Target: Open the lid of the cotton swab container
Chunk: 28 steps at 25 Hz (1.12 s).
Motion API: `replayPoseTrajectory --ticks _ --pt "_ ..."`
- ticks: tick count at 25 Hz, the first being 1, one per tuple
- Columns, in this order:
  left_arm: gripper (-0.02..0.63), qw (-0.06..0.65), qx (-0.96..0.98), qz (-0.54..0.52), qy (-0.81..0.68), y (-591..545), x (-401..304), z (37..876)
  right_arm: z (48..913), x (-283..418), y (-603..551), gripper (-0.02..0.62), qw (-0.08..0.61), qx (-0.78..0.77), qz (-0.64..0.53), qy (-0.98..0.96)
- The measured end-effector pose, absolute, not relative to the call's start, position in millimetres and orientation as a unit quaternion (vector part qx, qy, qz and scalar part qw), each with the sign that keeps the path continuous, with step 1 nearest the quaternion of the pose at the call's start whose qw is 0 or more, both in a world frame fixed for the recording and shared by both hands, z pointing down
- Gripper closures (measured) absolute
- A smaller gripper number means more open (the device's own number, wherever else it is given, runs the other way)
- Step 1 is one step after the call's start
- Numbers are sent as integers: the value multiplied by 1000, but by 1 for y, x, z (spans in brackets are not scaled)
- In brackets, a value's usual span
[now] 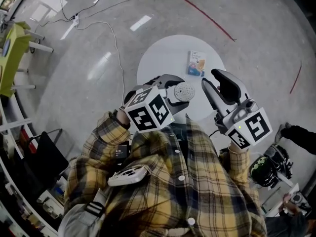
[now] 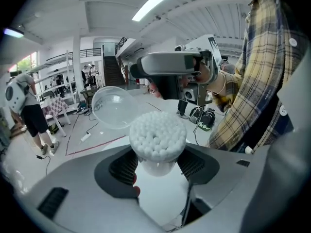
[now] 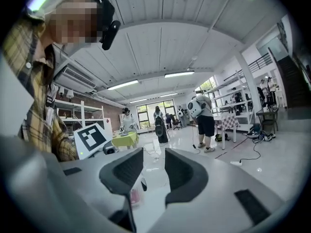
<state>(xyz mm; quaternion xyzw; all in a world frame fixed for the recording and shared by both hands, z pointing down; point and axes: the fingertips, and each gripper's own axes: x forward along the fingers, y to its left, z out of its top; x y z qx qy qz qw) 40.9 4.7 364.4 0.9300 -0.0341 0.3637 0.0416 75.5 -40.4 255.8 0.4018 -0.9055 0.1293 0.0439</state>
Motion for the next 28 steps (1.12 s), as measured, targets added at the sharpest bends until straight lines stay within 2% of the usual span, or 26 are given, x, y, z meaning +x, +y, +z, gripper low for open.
replayPoseTrajectory --ticks 6,16,28 --pt "341 40 930 363 -49 -1 35 361 261 80 -35 505 40 418 118 -900" --pt "341 30 933 356 -55 -6 37 352 264 82 -34 562 39 438 107 -892" --pt "341 30 933 355 -46 -3 39 353 289 90 -36 578 50 459 139 -876"
